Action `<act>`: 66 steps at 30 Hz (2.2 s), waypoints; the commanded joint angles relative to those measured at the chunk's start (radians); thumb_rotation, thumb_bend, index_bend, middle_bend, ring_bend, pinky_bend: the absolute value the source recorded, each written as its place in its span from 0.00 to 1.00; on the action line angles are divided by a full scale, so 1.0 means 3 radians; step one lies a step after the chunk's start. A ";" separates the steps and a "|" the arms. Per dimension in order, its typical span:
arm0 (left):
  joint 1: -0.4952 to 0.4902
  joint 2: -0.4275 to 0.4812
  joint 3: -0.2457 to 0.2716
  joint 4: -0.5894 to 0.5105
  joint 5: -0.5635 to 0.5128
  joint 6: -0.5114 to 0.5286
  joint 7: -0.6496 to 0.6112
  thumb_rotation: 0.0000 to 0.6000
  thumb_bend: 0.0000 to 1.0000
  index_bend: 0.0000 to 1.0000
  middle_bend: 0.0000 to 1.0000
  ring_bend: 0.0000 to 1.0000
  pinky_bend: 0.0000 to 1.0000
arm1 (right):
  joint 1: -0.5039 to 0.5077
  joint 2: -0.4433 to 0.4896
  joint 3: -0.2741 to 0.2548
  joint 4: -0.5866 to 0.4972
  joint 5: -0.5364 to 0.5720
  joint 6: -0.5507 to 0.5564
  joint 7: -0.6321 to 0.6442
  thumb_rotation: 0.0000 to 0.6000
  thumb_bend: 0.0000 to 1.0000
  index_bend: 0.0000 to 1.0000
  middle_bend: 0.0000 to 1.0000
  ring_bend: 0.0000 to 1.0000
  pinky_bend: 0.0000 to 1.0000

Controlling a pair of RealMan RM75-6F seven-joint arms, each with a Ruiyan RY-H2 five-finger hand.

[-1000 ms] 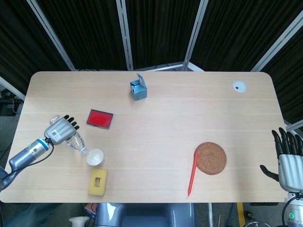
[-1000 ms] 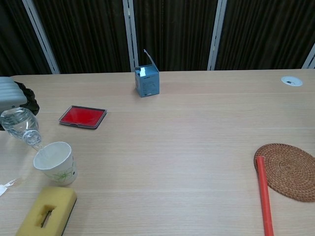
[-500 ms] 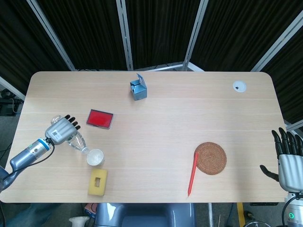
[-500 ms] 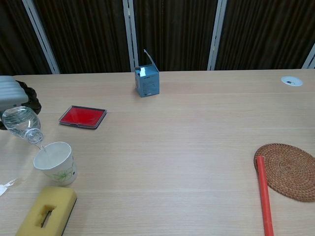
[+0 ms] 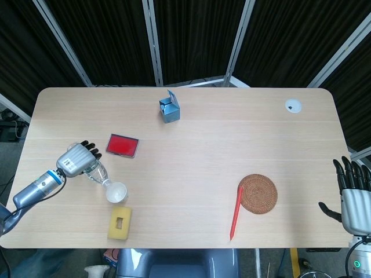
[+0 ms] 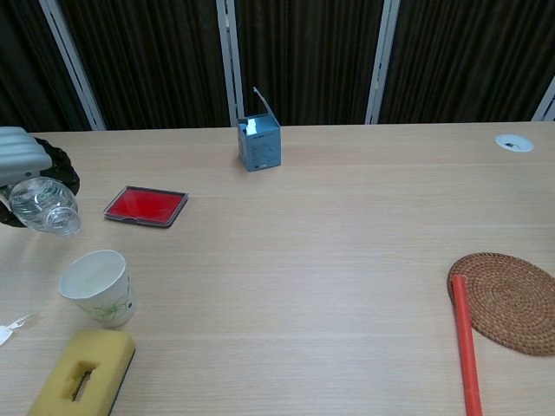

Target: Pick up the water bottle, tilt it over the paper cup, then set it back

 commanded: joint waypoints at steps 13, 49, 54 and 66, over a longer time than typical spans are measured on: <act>-0.0034 0.0261 -0.0328 -0.0914 -0.0467 -0.0092 -0.1527 1.00 0.41 0.61 0.46 0.31 0.36 | 0.0008 -0.0008 -0.0006 0.0000 0.0009 -0.0020 -0.0017 1.00 0.00 0.00 0.00 0.00 0.00; -0.0387 -0.0641 -0.0924 -0.1061 -0.1115 -0.1068 -0.2772 1.00 0.31 0.60 0.46 0.31 0.35 | 0.0068 -0.0018 0.0067 0.0110 0.0312 -0.0183 -0.0004 1.00 0.00 0.00 0.00 0.00 0.00; -0.0404 -0.0765 -0.0921 -0.0848 -0.1096 -0.1120 -0.2796 1.00 0.30 0.60 0.46 0.31 0.35 | 0.0068 -0.0018 0.0068 0.0131 0.0354 -0.0200 0.0000 1.00 0.00 0.00 0.00 0.00 0.00; -0.0405 -0.0925 -0.0899 -0.0593 -0.1031 -0.1135 -0.2878 1.00 0.24 0.57 0.41 0.28 0.34 | 0.0083 -0.0007 0.0076 0.0144 0.0399 -0.0224 0.0027 1.00 0.00 0.00 0.00 0.00 0.00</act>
